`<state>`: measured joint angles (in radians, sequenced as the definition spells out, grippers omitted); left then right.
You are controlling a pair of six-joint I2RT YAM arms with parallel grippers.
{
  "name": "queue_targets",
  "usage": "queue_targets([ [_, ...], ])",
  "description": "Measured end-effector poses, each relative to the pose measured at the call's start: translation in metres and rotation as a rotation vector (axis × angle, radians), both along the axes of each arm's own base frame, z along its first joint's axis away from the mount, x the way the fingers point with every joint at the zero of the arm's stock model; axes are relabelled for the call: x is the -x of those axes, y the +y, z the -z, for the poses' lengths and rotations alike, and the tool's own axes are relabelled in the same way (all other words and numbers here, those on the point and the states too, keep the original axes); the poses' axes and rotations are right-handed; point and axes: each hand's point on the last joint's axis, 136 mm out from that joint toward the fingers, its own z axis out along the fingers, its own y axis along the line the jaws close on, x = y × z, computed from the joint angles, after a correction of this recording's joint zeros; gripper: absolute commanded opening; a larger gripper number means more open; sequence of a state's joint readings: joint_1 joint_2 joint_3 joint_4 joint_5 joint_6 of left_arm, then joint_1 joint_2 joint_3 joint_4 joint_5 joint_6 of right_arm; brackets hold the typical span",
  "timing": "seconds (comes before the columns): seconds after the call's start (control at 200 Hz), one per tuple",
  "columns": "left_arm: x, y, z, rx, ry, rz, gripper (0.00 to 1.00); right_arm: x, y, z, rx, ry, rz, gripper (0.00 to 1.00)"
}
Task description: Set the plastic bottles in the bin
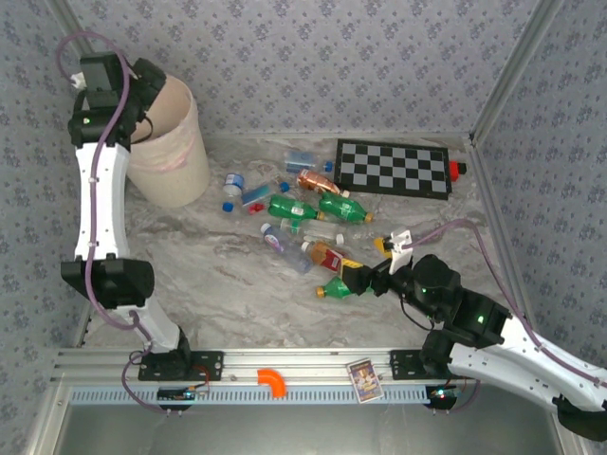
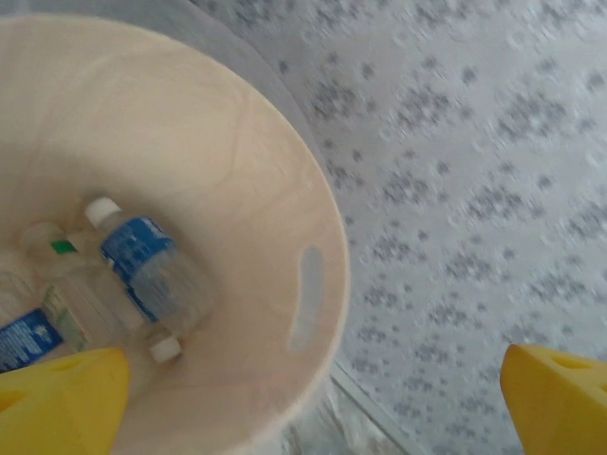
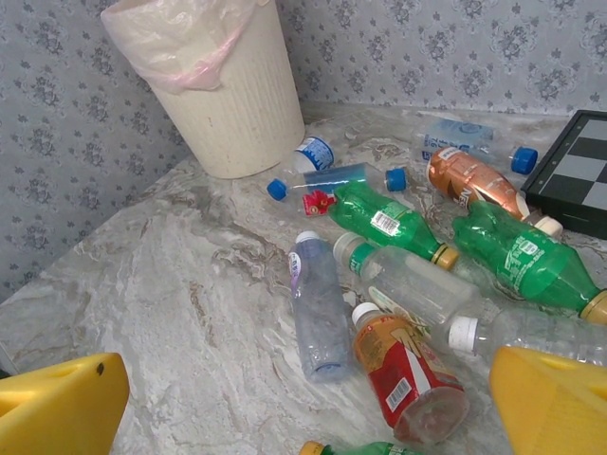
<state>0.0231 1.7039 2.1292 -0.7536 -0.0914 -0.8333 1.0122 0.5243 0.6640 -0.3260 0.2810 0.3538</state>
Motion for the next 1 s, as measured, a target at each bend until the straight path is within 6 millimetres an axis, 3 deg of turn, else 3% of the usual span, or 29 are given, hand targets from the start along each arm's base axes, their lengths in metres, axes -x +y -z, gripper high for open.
queue_targets([
  [0.16, 0.027, -0.048, 0.007, -0.037, -0.012, 0.128, 1.0, -0.002, -0.004, 0.006, 0.003, 0.022, 0.03, 0.99],
  [0.335, 0.061, -0.095, 0.037, -0.089, -0.006, 0.273, 0.95, -0.003, -0.01, 0.027, 0.03, 0.085, 0.069, 0.99],
  [0.535, 0.105, -0.162, 0.093, -0.203, 0.029, 0.514, 0.91, 0.0, -0.024, 0.052, 0.046, 0.162, 0.125, 0.99],
  [0.675, 0.141, -0.197, 0.136, -0.282, 0.067, 0.675, 0.88, 0.003, -0.032, 0.069, 0.042, 0.225, 0.164, 1.0],
  [0.79, 0.171, -0.22, 0.163, -0.346, 0.072, 0.798, 0.75, 0.006, -0.039, 0.082, 0.043, 0.282, 0.201, 0.99],
  [0.999, 0.238, -0.277, 0.212, -0.527, 0.051, 1.079, 0.75, 0.01, -0.054, 0.087, 0.011, 0.318, 0.253, 1.0],
])
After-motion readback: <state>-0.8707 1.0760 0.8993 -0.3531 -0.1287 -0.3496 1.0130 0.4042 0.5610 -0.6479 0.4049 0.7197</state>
